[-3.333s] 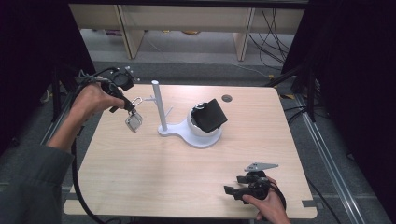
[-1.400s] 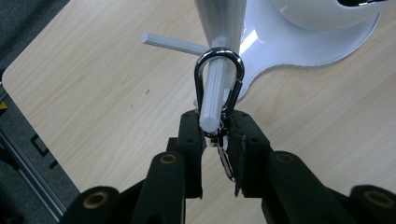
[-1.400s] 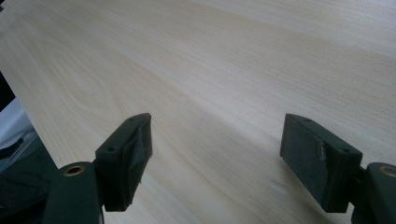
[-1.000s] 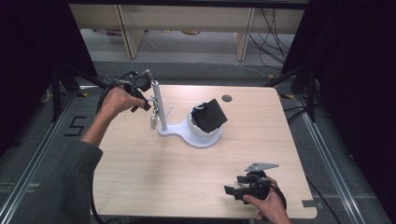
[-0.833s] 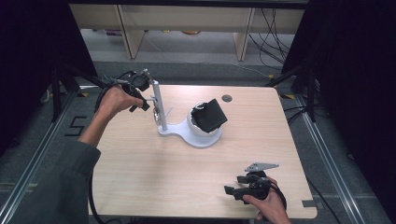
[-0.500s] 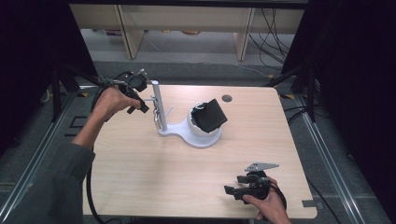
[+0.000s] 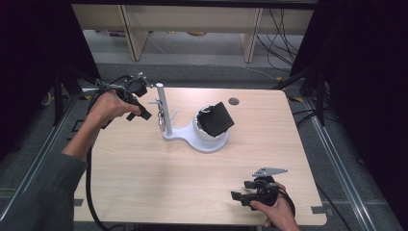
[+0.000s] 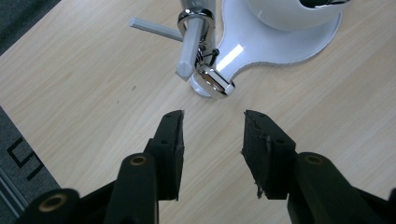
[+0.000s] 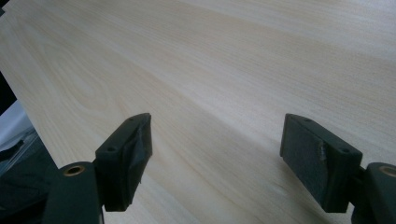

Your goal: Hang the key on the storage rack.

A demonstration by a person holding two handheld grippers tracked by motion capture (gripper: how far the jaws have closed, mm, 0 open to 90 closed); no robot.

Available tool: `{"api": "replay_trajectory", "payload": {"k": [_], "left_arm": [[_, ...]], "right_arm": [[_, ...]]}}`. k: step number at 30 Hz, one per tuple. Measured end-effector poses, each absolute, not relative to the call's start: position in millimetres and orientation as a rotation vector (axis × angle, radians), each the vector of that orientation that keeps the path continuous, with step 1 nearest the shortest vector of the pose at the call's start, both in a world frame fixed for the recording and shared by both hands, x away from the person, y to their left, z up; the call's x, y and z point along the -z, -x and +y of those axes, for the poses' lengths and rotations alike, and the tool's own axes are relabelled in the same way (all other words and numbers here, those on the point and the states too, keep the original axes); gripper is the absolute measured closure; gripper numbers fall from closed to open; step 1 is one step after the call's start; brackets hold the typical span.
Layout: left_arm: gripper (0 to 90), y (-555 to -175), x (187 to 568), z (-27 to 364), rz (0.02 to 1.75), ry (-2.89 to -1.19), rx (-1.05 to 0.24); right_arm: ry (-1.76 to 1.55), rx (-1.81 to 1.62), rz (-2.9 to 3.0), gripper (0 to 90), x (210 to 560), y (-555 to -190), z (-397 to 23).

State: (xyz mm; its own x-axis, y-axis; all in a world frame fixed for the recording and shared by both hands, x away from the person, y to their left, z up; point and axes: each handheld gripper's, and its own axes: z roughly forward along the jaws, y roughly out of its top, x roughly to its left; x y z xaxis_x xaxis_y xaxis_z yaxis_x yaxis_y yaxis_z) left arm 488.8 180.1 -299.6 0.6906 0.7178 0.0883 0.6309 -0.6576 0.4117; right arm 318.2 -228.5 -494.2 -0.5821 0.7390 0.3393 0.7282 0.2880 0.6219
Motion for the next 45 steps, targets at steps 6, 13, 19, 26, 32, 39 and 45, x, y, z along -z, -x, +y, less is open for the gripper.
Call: {"api": "replay_trajectory", "payload": {"k": [6,13,19,26,32,39,45], "left_arm": [[53.2,-478,303,184,1.058,-2.545,-0.331],[47.9,-466,307,190,1.042,-2.552,-0.319],[38.3,-452,314,191,1.067,-2.507,-0.323],[31.5,-429,326,188,1.029,-2.517,-0.294],[28.5,-409,341,186,0.989,-2.508,-0.261],[27.5,-388,361,184,0.929,-2.506,-0.235],[27.0,-373,374,182,0.905,-2.494,-0.220]], "right_arm": [[-1.419,-1.214,2.509,26.1,494,-319,-229],[-1.437,-1.216,2.494,26.1,495,-319,-229],[-1.423,-1.216,2.500,26.1,495,-319,-230],[-1.429,-1.212,2.500,26.1,494,-318,-229],[-1.422,-1.216,2.506,26.1,495,-321,-230],[-1.425,-1.230,2.511,26.1,496,-320,-228],[-1.418,-1.211,2.510,26.1,495,-320,-227]]}}
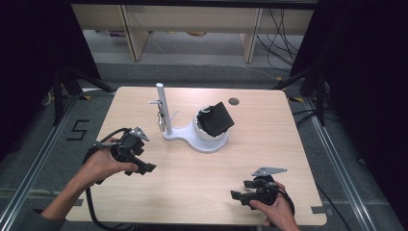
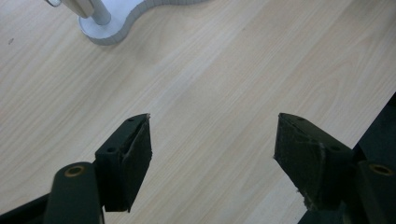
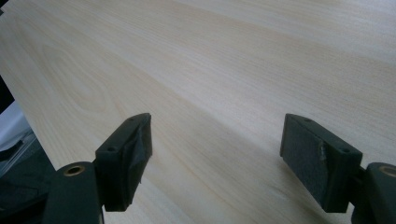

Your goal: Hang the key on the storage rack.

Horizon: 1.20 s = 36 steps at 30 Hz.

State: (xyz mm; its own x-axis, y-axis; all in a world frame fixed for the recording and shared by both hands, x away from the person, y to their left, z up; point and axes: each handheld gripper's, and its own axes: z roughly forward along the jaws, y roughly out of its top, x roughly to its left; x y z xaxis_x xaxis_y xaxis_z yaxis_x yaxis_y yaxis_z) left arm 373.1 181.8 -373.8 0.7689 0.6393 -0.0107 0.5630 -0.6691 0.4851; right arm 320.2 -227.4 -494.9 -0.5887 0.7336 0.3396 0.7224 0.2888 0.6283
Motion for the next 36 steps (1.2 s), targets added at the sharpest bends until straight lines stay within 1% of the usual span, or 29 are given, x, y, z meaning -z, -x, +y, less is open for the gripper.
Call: {"api": "replay_trajectory", "payload": {"k": [4,7,11,12,14,16,18,22,24,30,32,35,36], "left_arm": [[26.7,-364,382,182,0.890,-2.492,-0.197],[26.5,-358,390,182,0.880,-2.494,-0.220],[26.2,-351,397,183,0.882,-2.472,-0.202],[26.1,-349,398,183,0.877,-2.474,-0.207],[26.0,-346,403,184,0.872,-2.476,-0.211],[25.9,-343,406,184,0.869,-2.476,-0.227],[25.5,-341,410,185,0.850,-2.480,-0.249],[24.7,-335,420,184,0.830,-2.460,-0.263],[24.5,-332,425,184,0.831,-2.480,-0.246],[24.1,-323,442,183,0.813,-2.470,-0.275],[23.8,-319,447,183,0.829,-2.456,-0.269],[22.2,-315,457,182,0.806,-2.452,-0.277],[22.2,-314,459,183,0.799,-2.469,-0.261]], "right_arm": [[-1.430,-1.195,2.505,26.1,494,-319,-226],[-1.424,-1.193,2.511,26.1,493,-319,-225],[-1.424,-1.197,2.509,26.1,493,-318,-225],[-1.463,-1.194,2.508,26.1,492,-317,-224],[-1.408,-1.197,2.507,26.1,494,-319,-226],[-1.478,-1.195,2.508,26.1,492,-317,-224],[-1.406,-1.206,2.508,26.1,494,-319,-226],[-1.444,-1.226,2.511,26.0,494,-318,-223],[-1.409,-1.202,2.511,26.0,493,-318,-224],[-1.392,-1.222,2.501,25.4,494,-318,-223],[-1.395,-1.237,2.515,25.0,494,-318,-222],[-1.396,-1.211,2.515,24.5,494,-318,-223],[-1.406,-1.213,2.516,24.3,493,-317,-222]]}}
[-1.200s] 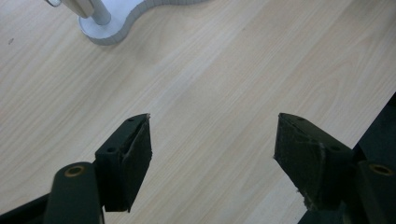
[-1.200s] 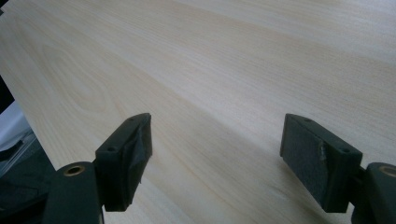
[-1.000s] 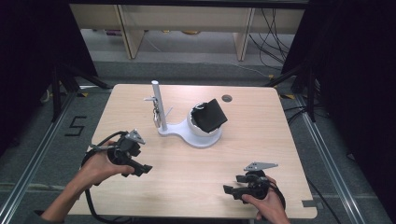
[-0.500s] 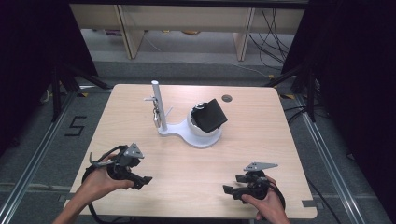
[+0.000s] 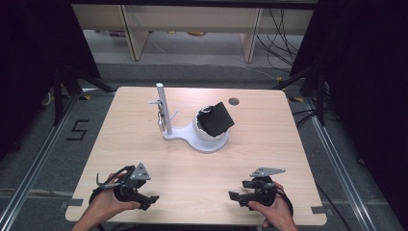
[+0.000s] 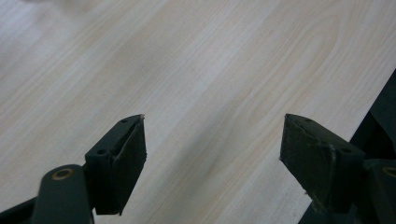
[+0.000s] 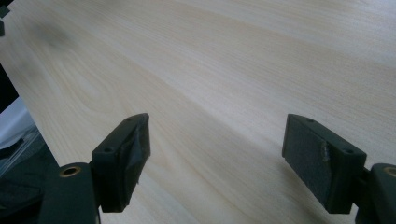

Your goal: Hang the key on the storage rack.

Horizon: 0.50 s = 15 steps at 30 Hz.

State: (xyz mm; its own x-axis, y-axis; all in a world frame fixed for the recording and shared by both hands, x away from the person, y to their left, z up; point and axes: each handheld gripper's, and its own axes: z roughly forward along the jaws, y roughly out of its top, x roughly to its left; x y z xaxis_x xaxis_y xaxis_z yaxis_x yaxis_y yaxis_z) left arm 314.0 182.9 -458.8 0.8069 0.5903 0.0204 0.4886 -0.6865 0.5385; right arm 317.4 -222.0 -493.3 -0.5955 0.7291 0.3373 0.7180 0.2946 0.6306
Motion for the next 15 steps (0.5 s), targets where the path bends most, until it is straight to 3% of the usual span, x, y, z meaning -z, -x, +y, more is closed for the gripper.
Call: {"api": "replay_trajectory", "payload": {"k": [15], "left_arm": [[21.8,-294,490,183,0.814,-2.461,-0.321]], "right_arm": [[-1.385,-1.204,2.521,23.7,493,-316,-220]]}}
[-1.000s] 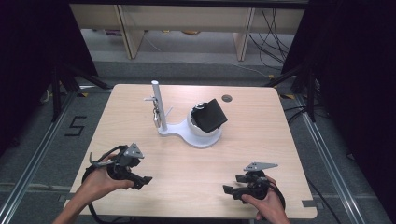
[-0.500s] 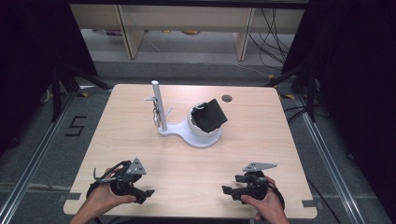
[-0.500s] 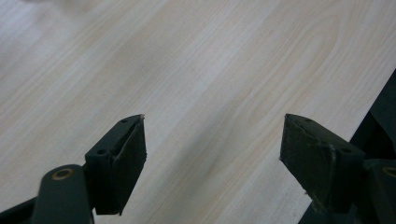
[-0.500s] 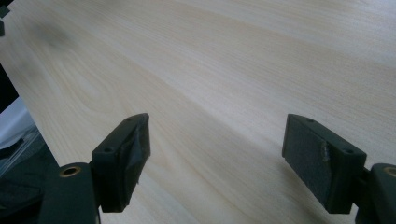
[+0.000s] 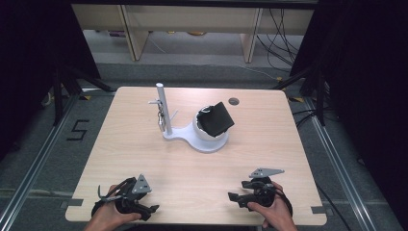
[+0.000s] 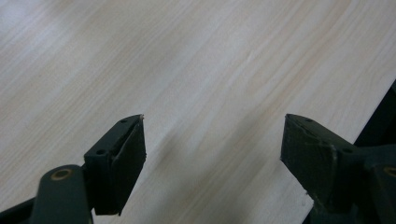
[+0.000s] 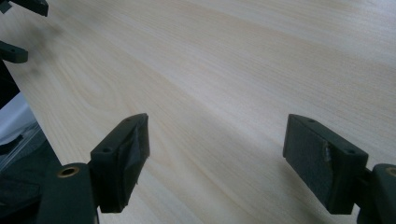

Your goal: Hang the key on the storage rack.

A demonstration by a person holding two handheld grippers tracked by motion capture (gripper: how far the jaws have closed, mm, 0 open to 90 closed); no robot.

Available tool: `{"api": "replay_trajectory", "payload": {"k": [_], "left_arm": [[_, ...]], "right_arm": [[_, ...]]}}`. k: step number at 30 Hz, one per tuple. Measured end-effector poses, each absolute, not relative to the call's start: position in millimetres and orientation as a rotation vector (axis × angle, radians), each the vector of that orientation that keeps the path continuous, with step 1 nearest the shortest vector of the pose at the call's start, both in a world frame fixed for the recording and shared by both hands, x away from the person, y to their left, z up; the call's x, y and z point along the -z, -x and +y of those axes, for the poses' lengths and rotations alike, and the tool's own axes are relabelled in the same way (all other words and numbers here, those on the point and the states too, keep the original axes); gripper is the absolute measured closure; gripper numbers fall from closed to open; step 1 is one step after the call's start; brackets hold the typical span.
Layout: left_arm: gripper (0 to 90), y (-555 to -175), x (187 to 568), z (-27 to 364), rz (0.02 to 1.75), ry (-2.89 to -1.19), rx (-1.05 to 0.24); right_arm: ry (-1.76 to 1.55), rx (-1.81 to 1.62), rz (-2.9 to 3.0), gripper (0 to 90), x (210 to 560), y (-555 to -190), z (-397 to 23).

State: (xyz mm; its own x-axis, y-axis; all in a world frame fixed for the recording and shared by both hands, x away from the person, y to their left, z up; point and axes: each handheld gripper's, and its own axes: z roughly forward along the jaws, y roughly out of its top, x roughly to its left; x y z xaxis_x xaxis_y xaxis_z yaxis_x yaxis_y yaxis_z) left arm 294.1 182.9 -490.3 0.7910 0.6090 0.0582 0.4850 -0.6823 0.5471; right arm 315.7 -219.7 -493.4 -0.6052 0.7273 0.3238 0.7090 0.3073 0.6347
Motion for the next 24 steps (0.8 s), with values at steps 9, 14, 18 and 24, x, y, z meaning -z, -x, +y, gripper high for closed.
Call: {"api": "replay_trajectory", "payload": {"k": [9,14,18,24], "left_arm": [[21.7,-287,498,189,0.826,-2.453,-0.336],[21.7,-286,502,188,0.815,-2.457,-0.348],[21.0,-286,502,189,0.832,-2.464,-0.319],[21.0,-287,501,190,0.835,-2.439,-0.334]], "right_arm": [[-1.351,-1.221,2.529,22.5,495,-316,-218],[-1.359,-1.201,2.536,22.5,495,-316,-218],[-1.352,-1.215,2.537,22.5,496,-316,-218],[-1.356,-1.211,2.533,22.4,496,-316,-218]]}}
